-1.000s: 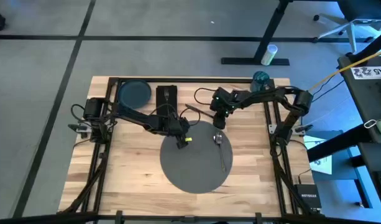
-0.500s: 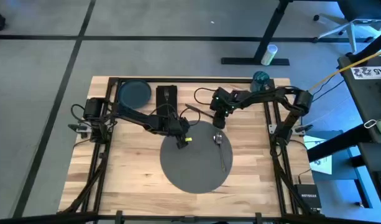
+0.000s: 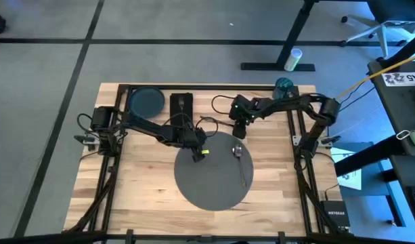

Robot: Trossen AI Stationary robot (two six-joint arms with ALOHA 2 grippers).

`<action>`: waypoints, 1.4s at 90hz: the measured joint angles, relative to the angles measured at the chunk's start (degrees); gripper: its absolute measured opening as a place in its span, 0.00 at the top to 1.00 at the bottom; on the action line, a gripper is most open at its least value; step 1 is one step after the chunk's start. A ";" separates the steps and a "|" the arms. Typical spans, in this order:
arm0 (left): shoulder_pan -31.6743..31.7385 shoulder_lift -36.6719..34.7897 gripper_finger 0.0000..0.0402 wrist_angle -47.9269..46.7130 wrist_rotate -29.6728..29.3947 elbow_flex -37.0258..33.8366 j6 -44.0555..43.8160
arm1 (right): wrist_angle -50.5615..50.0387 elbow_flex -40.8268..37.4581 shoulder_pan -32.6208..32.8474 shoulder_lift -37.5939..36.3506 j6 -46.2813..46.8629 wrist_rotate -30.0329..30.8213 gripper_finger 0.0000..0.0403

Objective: Set table place
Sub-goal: Put the black table knife on the gray tablemat to the left of the black spoon

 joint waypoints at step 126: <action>2.74 0.00 1.00 0.06 -1.86 0.00 5.88 | -3.75 -0.56 3.97 -6.63 -1.52 0.49 1.00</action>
